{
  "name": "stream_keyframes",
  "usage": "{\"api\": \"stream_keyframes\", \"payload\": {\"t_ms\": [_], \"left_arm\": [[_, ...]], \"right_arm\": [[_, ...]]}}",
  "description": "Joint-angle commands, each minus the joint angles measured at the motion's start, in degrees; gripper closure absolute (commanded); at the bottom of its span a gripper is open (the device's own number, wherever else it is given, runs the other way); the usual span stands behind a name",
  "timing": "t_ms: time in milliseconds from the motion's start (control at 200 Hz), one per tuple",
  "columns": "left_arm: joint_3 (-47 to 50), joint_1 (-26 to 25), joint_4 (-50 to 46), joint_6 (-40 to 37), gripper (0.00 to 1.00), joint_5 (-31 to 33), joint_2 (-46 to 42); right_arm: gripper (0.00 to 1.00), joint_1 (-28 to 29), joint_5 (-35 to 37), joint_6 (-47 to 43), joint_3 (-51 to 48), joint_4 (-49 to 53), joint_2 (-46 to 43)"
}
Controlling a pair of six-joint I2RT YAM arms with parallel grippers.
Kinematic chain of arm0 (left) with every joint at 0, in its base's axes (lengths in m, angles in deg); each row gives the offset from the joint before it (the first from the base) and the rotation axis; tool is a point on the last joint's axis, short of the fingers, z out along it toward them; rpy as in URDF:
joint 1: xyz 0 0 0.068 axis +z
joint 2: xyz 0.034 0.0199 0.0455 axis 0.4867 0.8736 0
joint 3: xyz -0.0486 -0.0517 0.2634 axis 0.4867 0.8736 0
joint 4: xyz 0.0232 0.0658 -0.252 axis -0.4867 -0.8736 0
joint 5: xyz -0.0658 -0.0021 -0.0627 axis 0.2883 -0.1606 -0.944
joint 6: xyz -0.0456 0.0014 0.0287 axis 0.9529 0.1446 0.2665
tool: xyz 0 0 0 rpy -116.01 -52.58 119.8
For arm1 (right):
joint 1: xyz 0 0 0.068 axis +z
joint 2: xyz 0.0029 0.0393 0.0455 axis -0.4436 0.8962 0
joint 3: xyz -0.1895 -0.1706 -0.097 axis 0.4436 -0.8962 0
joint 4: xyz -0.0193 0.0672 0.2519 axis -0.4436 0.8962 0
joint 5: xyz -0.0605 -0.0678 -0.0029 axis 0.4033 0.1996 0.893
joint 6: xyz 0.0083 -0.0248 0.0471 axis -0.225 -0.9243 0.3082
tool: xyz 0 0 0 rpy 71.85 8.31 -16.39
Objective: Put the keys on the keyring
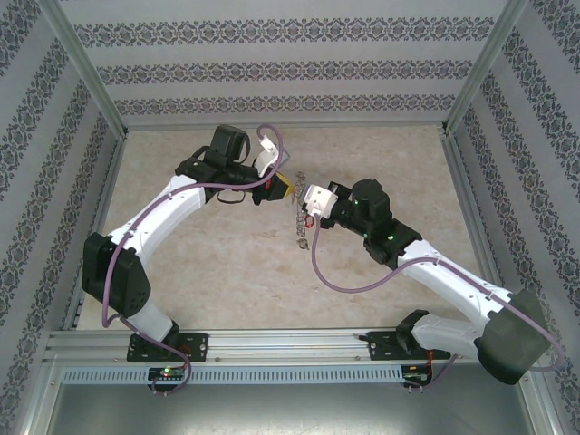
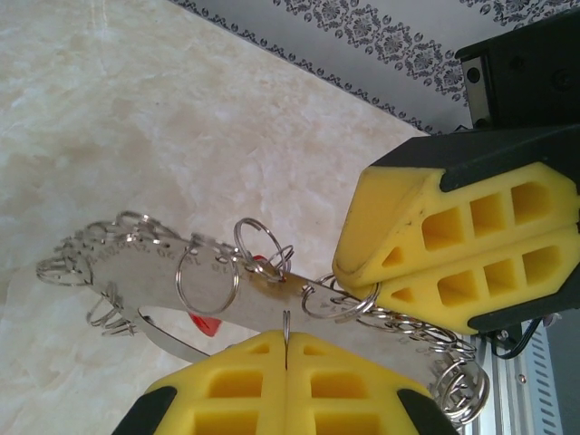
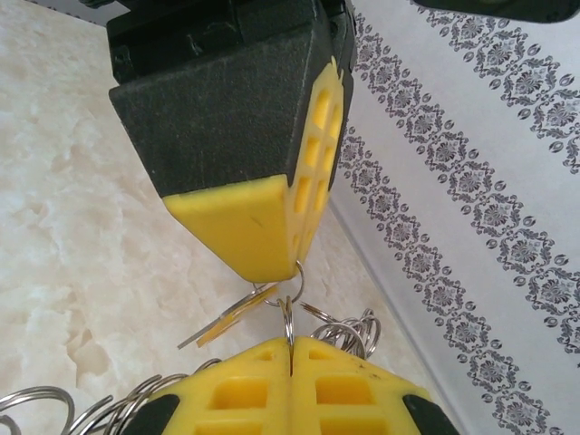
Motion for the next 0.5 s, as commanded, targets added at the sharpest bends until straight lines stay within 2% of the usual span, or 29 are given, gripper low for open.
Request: {"api": "stream_keyframes", "payload": {"t_ms": [0,270,495], "left_arm": [[-0.4,0.4,-1.8,0.7,1.00,-1.9,-0.9],[-0.3,0.4,-1.7,0.6,1.00,-3.9,-1.3],[-0.7,0.5,-2.2,0.9,1.00,-2.7,-0.6]], "right_arm": [[1.00,0.3,1.1,0.1,-0.4,-4.0,-2.0],[1.00,0.3,1.0,0.2,-0.1,-4.2,-1.5],[1.00,0.3,-0.4,0.6,-0.1,-4.6,-1.7]]}}
